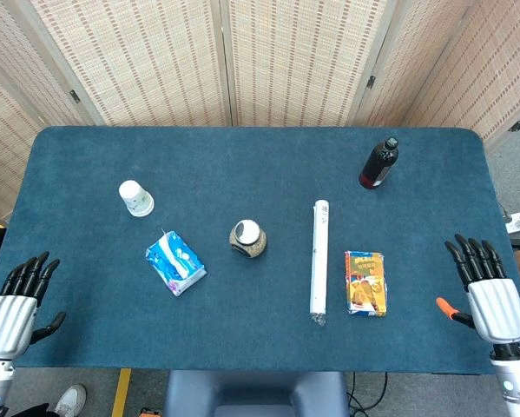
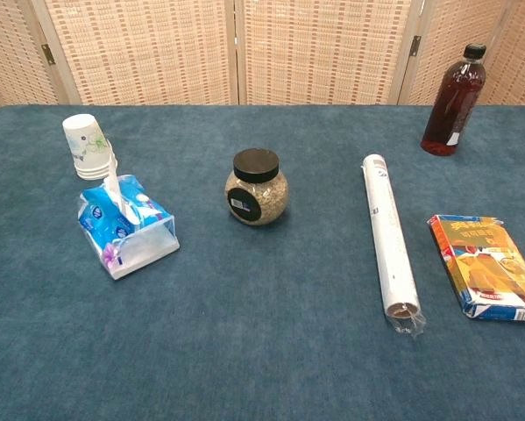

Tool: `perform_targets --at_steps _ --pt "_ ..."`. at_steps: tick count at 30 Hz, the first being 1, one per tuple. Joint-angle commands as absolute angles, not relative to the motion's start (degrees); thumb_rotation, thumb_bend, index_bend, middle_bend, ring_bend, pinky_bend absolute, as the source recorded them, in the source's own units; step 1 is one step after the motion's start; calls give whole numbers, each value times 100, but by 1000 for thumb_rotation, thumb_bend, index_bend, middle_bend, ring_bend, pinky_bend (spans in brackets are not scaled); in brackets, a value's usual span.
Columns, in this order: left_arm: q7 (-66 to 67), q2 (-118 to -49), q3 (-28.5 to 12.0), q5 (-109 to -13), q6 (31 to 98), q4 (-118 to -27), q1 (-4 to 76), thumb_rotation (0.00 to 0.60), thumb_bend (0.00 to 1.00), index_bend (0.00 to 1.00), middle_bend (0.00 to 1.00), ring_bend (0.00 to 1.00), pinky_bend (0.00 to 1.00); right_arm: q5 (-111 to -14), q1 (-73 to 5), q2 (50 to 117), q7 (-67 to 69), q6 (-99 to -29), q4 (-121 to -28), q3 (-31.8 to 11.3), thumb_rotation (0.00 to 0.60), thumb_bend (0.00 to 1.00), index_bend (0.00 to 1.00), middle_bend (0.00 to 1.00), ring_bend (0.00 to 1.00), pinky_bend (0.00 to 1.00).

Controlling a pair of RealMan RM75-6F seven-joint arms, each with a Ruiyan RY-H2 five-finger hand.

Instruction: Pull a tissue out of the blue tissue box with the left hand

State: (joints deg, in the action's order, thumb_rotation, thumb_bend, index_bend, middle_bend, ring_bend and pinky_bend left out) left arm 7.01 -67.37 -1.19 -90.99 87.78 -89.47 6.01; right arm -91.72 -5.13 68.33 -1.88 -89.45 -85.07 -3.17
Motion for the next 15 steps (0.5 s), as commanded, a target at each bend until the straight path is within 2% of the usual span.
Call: perform_targets --at_steps 1,15 --pt "749 -6718 -108 -9063 8736 -8974 598 600 303 0 0 0 145 -9137 -518 6832 -229 -8906 -8522 -317 600 52 0 0 0 11" --pt "889 -6779 -139 -9121 8581 -9064 737 600 305 0 0 0 157 -9127 -456 6744 -286 -8953 -8682 -298 600 61 0 0 0 11"
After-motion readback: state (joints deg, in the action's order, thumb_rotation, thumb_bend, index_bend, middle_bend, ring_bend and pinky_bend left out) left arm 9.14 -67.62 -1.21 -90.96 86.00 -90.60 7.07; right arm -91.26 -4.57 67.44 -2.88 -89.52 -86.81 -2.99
